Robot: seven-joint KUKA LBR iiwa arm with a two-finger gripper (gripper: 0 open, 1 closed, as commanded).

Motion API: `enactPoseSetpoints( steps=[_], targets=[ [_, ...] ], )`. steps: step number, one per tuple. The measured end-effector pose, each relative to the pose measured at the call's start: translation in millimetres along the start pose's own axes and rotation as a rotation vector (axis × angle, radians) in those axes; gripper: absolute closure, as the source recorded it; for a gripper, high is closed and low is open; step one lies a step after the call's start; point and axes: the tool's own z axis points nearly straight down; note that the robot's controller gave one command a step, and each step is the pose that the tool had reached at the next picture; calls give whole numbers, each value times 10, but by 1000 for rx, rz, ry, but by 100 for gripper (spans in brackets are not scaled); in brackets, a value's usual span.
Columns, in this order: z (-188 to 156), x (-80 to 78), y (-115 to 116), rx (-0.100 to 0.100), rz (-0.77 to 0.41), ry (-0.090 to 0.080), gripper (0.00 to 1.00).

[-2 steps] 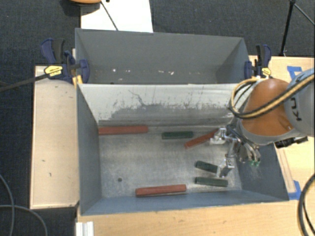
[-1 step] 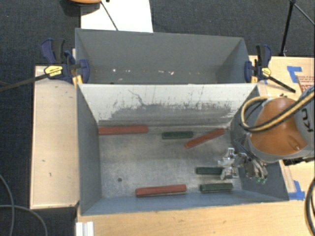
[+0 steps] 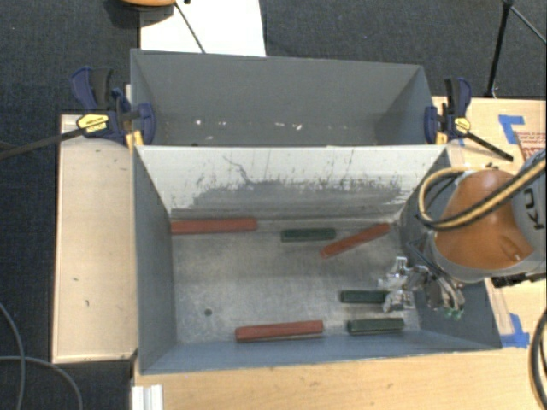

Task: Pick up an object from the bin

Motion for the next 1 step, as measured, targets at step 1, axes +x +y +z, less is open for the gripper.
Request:
enactPoseSetpoints(
  steps=[1],
  targets=[
    [-1718,-106,-24,-1,-13,6,100]
  ],
)
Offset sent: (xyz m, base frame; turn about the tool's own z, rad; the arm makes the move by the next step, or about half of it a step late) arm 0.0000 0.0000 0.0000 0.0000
